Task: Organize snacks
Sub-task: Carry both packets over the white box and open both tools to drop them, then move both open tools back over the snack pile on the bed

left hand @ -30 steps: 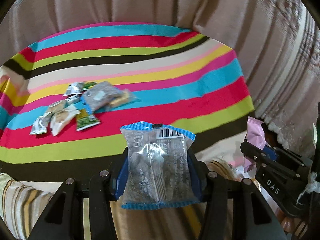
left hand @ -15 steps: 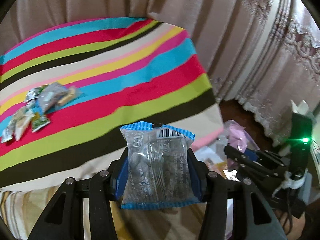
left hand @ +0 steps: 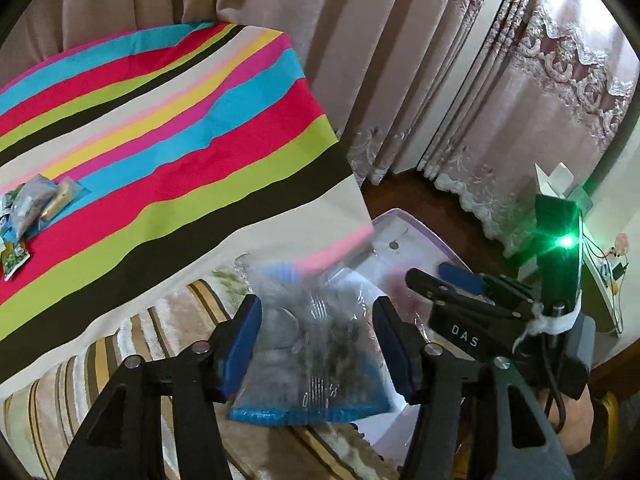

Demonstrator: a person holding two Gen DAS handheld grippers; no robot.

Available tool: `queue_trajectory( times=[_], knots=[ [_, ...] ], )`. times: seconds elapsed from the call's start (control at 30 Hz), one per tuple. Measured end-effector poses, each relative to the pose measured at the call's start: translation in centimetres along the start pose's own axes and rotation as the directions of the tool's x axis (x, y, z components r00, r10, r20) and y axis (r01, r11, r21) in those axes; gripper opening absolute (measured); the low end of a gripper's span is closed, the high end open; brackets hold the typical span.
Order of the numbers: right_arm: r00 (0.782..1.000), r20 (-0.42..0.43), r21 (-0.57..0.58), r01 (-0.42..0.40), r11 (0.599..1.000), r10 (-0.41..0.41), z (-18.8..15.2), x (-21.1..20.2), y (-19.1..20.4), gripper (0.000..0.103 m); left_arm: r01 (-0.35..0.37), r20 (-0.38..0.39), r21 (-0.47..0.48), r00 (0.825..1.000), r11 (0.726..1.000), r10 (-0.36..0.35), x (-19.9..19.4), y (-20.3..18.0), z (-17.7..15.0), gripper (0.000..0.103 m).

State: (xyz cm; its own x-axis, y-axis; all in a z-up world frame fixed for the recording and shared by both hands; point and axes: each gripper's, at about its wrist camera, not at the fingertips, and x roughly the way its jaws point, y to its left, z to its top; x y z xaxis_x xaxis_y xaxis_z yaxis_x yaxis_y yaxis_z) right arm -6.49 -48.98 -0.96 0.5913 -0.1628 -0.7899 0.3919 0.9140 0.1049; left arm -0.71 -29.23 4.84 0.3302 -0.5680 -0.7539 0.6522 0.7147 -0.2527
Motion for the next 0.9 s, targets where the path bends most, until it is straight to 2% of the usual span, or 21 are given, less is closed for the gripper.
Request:
queue_trajectory(
  times=[0.07, 0.57, 0.77, 0.9],
  knots=[
    [1.000, 0.007, 0.002, -0.002, 1.000, 0.002, 0.0, -0.2, 0.1, 0.061, -0.003, 0.003, -0.004, 1.000, 1.000, 0.003, -0.1, 0.1, 0.0, 0.059],
    [0.999, 0.001, -0.061, -0.038, 0.997, 0.038, 0.6, -0.2, 3.3, 0.061, -0.055, 0.042, -0.097, 0.997, 0.994, 0.059, -1.6, 3.5, -0.2, 0.059],
    [0.997, 0.006, -0.075, -0.071, 0.995, 0.072, 0.9, -0.5, 5.4, 0.061, -0.091, 0.067, -0.146, 0.993, 0.985, 0.102, -2.7, 5.9, -0.2, 0.059],
    [0.996, 0.008, -0.112, -0.089, 0.990, 0.090, 1.1, -0.6, 7.6, 0.061, -0.120, 0.076, -0.213, 0.987, 0.970, 0.139, -3.5, 8.9, -0.4, 0.059]
  ],
)
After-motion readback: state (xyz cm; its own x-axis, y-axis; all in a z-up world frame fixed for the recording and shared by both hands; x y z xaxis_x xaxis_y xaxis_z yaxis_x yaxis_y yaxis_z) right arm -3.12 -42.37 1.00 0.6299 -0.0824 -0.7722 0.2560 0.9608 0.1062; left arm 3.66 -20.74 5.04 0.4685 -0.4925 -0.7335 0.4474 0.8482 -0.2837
